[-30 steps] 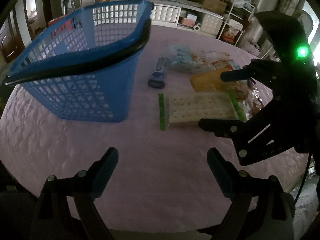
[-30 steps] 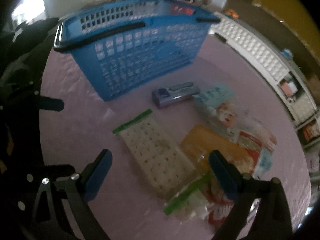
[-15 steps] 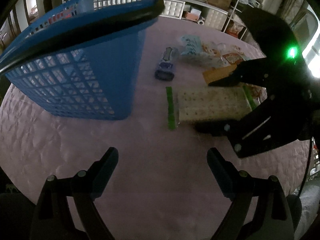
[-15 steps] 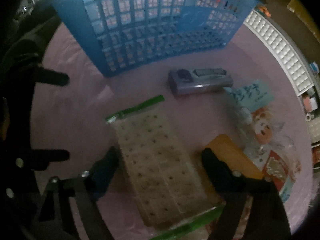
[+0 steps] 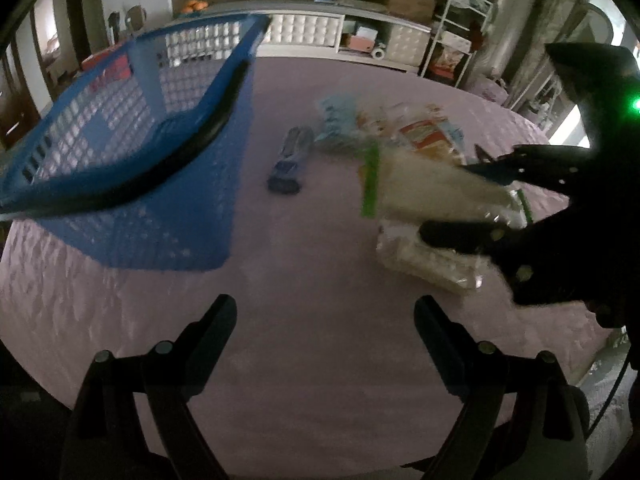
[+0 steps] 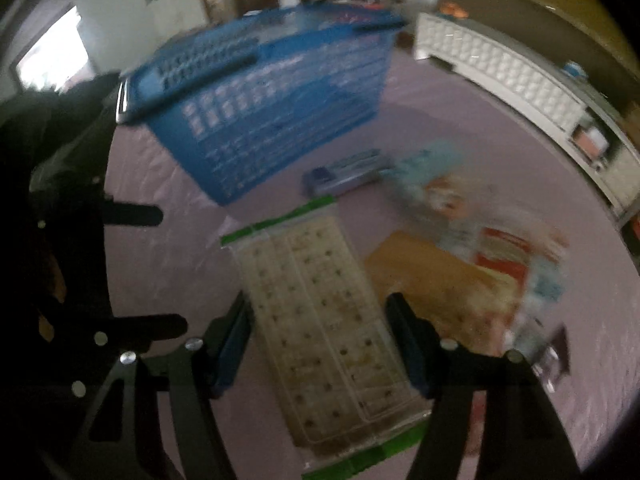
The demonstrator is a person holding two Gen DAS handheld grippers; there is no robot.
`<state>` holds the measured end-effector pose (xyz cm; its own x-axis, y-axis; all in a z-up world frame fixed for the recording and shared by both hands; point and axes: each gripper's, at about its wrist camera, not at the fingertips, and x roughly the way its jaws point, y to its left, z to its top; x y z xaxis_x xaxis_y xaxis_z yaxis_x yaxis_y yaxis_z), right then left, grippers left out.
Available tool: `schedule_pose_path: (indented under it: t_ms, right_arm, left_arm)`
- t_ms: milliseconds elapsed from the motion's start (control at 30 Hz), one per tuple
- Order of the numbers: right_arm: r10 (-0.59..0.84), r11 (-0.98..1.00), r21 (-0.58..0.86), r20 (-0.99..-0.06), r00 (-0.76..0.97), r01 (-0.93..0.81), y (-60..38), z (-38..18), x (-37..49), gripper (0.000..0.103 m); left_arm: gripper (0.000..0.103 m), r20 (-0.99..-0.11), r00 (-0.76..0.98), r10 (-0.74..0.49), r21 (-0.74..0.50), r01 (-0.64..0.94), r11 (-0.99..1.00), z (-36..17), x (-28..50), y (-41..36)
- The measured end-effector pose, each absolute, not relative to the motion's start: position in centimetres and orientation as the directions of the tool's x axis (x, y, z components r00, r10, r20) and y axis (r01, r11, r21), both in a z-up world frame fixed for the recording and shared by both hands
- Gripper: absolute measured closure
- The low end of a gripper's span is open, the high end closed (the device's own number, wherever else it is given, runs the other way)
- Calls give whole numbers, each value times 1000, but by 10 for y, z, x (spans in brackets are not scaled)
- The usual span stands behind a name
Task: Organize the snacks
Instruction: 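Grasp the clear green-edged cracker pack with the right gripper while the left grasps the white cracker pack, then lift both cracker packs and carry them toward the blue basket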
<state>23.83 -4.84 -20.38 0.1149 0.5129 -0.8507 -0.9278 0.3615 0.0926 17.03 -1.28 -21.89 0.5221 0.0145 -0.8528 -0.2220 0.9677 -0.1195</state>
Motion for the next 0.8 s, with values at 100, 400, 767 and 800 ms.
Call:
schedule_pose_path:
  t_ms: [100, 400, 767, 800]
  right_arm:
    - [523, 452, 82, -831, 189, -888, -72, -185, 249, 32]
    - [471, 696, 95, -808, 353, -712, -137, -170, 256, 32]
    - [411, 831, 146, -812, 415, -538, -189, -189, 235, 32]
    - [408, 837, 147, -810, 421, -527, -193, -190, 235, 32]
  left_arm:
    - [14, -843, 537, 8, -114, -194, 974, -209, 176, -19]
    - [14, -863, 501, -71, -133, -88, 987, -207, 207, -43]
    - [14, -914, 346, -212, -167, 155, 974, -244, 252, -81]
    - [14, -923, 324, -209, -150, 198, 969, -250, 256, -88]
